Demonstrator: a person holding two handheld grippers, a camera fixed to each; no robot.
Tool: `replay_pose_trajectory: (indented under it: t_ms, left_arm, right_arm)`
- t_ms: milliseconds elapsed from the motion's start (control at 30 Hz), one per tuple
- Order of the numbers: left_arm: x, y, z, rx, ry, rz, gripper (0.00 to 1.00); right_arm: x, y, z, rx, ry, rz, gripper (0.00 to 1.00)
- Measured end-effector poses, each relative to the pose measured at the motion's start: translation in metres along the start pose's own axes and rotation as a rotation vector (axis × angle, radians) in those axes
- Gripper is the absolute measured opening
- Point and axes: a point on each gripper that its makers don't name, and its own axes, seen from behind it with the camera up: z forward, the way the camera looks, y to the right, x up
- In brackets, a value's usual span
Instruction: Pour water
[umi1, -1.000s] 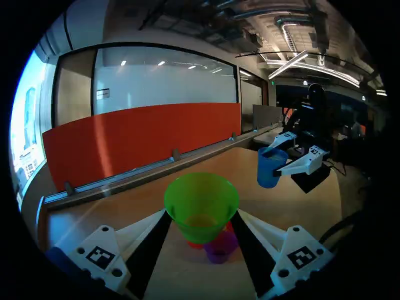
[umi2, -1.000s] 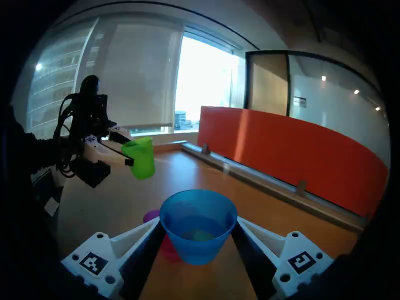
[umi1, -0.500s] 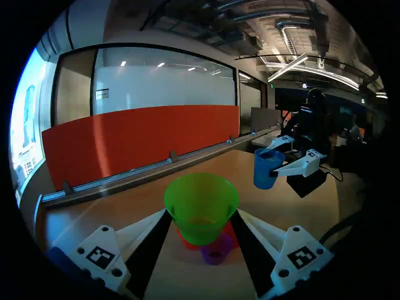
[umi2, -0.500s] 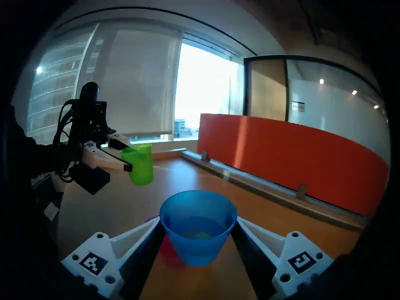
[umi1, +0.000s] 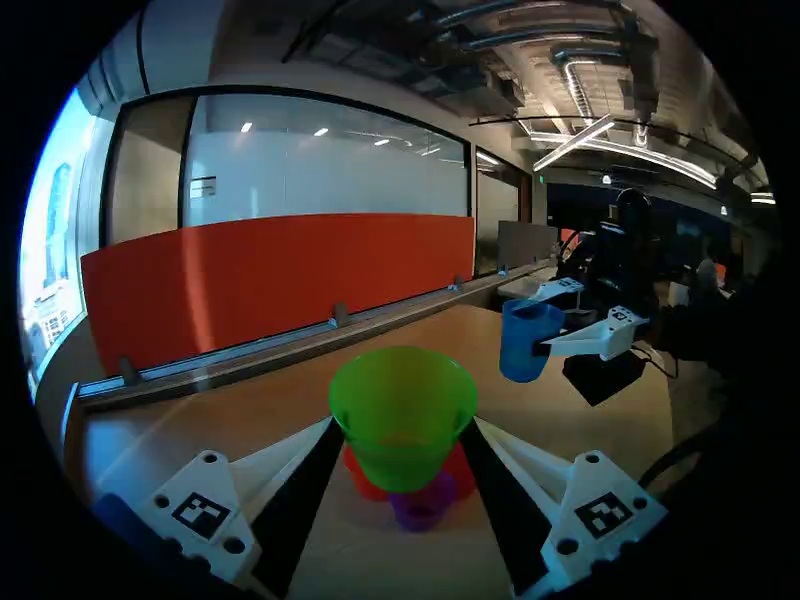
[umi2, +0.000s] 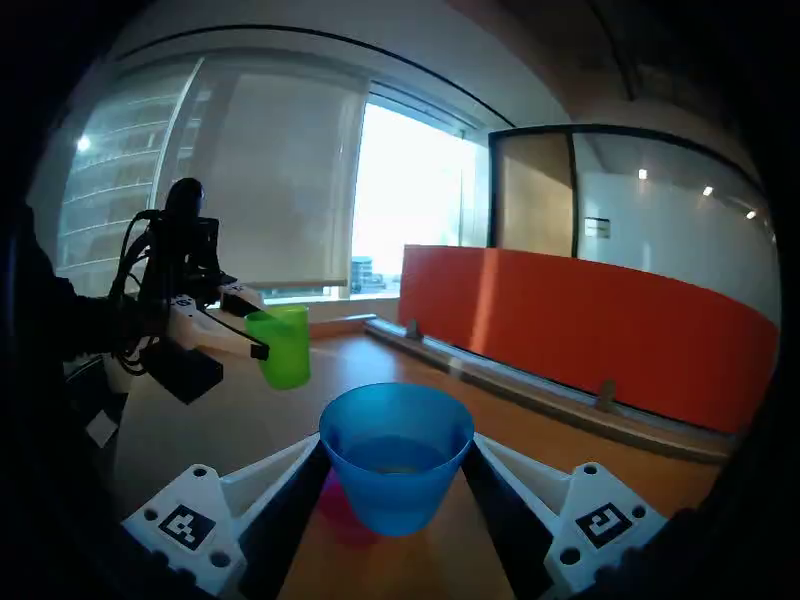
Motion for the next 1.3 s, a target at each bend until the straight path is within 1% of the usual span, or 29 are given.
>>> replay_pose_trajectory:
  t_ms: [367, 767, 1067, 1300]
  left_arm:
    - [0.004, 0.003, -0.002, 0.002, 0.033, -0.002, 0.83]
    - [0.006, 0.003, 0.0, 0.006, 0.067, -0.027, 0.83]
    - [0.01, 0.006, -0.002, 0.008, 0.09, -0.031, 0.83]
    - [0.012, 0.006, -0.002, 0.01, 0.104, -0.033, 0.83]
  right_arm:
    - [0.003, -0.003, 0.005, -0.002, 0.027, 0.001, 0.89]
    - [0.004, -0.008, 0.009, 0.005, 0.054, 0.0, 0.89]
    - [0.009, -0.012, 0.013, 0.006, 0.079, 0.002, 0.89]
    - [0.009, -0.013, 0.014, 0.007, 0.085, 0.0, 0.89]
